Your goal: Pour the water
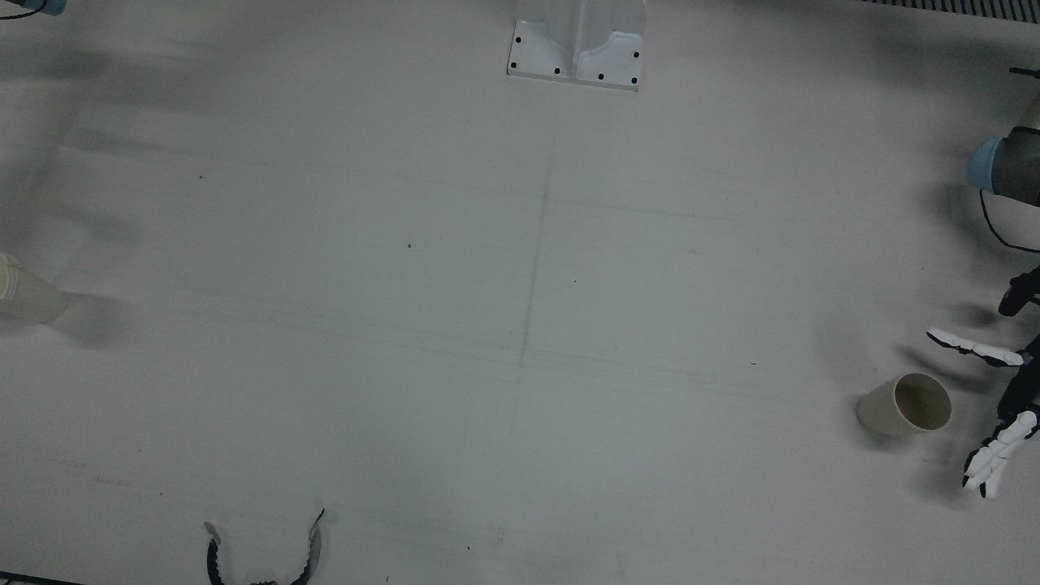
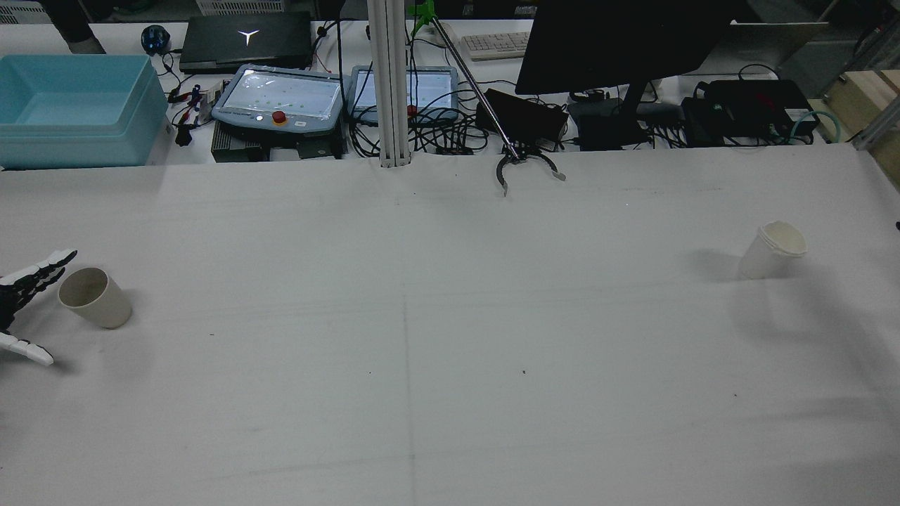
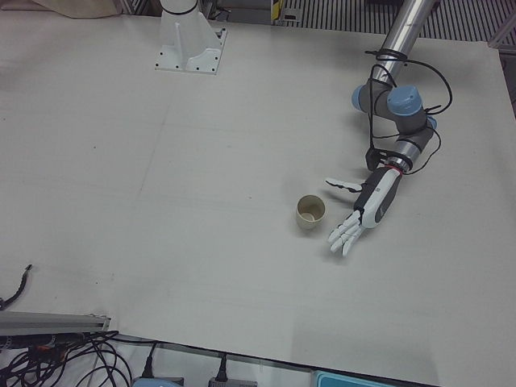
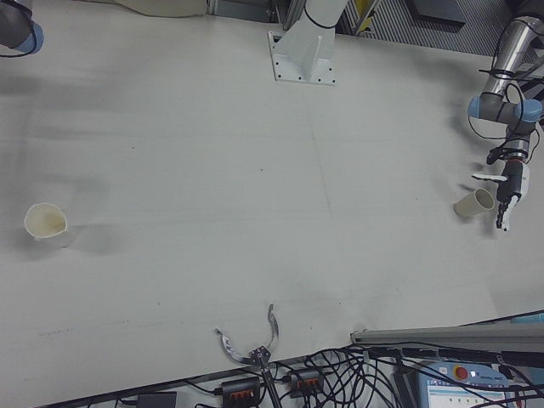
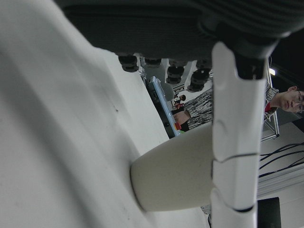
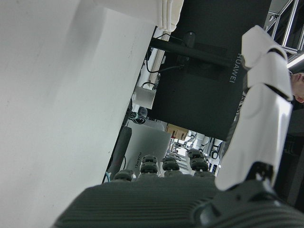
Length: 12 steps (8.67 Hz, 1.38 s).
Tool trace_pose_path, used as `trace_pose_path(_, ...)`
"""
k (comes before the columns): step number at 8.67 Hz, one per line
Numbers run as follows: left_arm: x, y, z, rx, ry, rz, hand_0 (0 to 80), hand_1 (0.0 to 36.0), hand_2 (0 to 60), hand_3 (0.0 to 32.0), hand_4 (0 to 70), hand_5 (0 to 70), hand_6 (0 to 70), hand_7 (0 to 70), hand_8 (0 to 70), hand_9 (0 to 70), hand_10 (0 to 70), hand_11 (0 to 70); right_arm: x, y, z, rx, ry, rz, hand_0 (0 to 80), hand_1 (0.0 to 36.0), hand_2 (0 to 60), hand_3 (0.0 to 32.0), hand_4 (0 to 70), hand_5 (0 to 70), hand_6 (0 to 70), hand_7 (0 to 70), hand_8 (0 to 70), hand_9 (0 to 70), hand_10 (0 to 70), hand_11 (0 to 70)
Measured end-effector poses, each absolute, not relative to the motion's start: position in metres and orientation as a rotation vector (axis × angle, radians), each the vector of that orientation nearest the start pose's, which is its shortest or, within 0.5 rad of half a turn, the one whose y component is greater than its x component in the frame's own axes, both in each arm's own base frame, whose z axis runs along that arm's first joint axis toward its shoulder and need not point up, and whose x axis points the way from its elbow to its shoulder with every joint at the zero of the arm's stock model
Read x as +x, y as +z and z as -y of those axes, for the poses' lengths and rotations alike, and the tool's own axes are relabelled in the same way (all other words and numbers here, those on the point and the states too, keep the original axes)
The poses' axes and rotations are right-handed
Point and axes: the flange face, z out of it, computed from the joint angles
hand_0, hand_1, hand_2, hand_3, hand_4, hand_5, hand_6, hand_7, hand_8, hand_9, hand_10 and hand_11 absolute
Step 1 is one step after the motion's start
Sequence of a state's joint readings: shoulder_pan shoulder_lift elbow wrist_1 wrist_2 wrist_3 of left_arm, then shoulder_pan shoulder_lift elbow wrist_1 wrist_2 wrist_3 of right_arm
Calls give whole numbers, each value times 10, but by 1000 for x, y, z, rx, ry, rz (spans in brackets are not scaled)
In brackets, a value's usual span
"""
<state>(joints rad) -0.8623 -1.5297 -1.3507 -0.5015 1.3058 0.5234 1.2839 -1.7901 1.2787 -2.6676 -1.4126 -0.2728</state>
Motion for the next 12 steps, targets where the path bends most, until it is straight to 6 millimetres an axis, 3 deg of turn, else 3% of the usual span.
trace_pose_path(3, 216, 751, 473, 1, -1521, -2131, 696, 227, 0, 0, 245, 0, 111, 79, 13, 1, 29, 70, 48, 878, 364, -183, -2467, -2387, 492, 206, 168, 0, 0, 59, 50, 0, 40, 49, 0, 0)
trace_pose_path(6, 236, 729, 492, -8, -1515, -2147, 747, 242, 0, 0, 249, 0, 118, 89, 16, 3, 30, 73, 55, 894, 352, -193, -2467, -2377, 494, 206, 174, 0, 0, 59, 58, 0, 42, 52, 0, 0)
trace_pose_path(7, 240, 724, 495, -17, -1516, -2156, 791, 257, 0, 0, 262, 82, 118, 97, 21, 5, 33, 78, 59, 903, 346, -200, -2460, -2372, 502, 214, 190, 0, 0, 62, 81, 8, 51, 60, 0, 0)
trace_pose_path(8, 242, 722, 498, -39, -1528, -2166, 797, 266, 0, 0, 257, 215, 118, 98, 23, 5, 35, 81, 62, 910, 341, -206, -2460, -2365, 502, 214, 190, 0, 0, 62, 81, 8, 51, 60, 0, 0)
trace_pose_path(9, 242, 721, 499, -61, -1550, -2171, 800, 322, 32, 0, 306, 700, 125, 115, 31, 9, 49, 101, 65, 914, 338, -211, -2462, -2358, 503, 214, 184, 0, 0, 61, 67, 0, 45, 55, 0, 0)
trace_pose_path(10, 242, 720, 500, -74, -1574, -2176, 800, 322, 32, 0, 306, 700, 125, 115, 31, 9, 49, 101, 66, 916, 336, -214, -2462, -2354, 503, 214, 184, 0, 0, 61, 67, 0, 45, 55, 0, 0)
trace_pose_path(11, 242, 719, 501, -83, -1591, -2179, 800, 342, 125, 0, 428, 700, 145, 149, 39, 15, 58, 112, 67, 917, 335, -216, -2463, -2352, 501, 215, 184, 0, 0, 60, 64, 0, 45, 56, 0, 0)
trace_pose_path(12, 242, 718, 501, -94, -1606, -2180, 800, 342, 125, 0, 428, 700, 145, 149, 39, 15, 58, 112, 68, 917, 335, -219, -2462, -2350, 501, 215, 184, 0, 0, 60, 64, 0, 45, 56, 0, 0)
